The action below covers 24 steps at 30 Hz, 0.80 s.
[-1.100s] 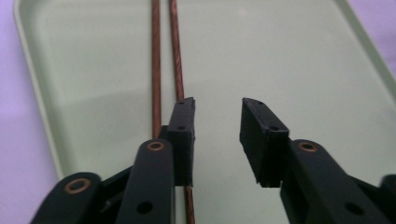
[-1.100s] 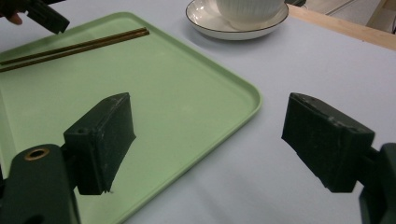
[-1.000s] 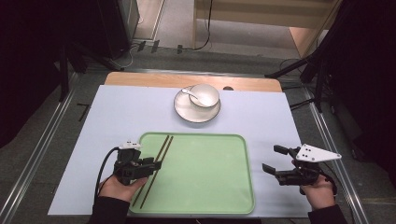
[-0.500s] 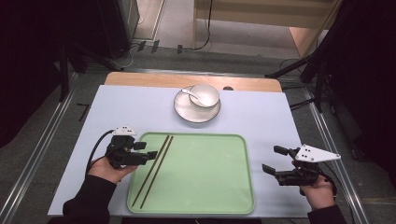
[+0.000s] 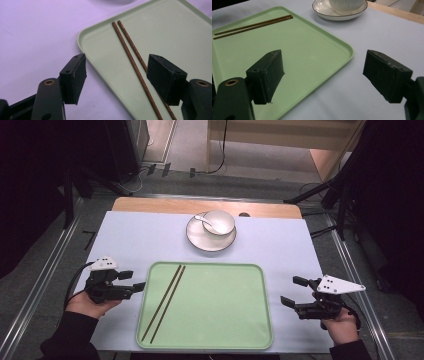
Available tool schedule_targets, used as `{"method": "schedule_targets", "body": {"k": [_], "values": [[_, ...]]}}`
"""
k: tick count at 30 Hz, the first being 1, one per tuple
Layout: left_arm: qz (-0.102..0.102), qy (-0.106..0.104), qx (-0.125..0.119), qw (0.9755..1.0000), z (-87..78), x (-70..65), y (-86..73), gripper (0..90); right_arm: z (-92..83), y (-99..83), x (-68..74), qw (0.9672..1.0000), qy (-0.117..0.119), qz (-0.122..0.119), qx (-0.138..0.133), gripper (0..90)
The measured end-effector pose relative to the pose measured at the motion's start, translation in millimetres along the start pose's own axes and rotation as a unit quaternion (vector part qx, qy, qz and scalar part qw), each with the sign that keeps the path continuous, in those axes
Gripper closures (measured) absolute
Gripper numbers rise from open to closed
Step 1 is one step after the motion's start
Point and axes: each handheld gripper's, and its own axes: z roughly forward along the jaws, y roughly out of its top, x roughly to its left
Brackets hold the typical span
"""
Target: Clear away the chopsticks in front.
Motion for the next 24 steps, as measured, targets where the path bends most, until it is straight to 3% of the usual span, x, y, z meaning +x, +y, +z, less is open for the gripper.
{"method": "schedule_targets", "body": {"k": [4, 7, 12, 24], "values": [[0.001, 0.004, -0.007, 1.0000, -6.2, 5.4, -7.8, 33.1, -0.4, 0.5, 0.6, 1.0000, 0.000, -0.002, 0.001, 17.4], [-0.008, -0.004, -0.019, 0.9998, -9.7, 12.4, -11.7, 33.0, -0.4, 1.2, 1.4, 1.0000, 0.001, -0.006, 0.000, 17.3], [-0.021, 0.005, -0.009, 0.9997, -7.7, 18.9, -15.0, 33.1, -0.3, 1.3, 1.3, 1.0000, 0.002, -0.007, 0.000, 17.3], [-0.025, 0.008, 0.000, 0.9997, -4.8, 20.5, -17.0, 33.0, 0.0, 1.1, 1.2, 1.0000, 0.003, -0.006, 0.000, 17.3]]}}
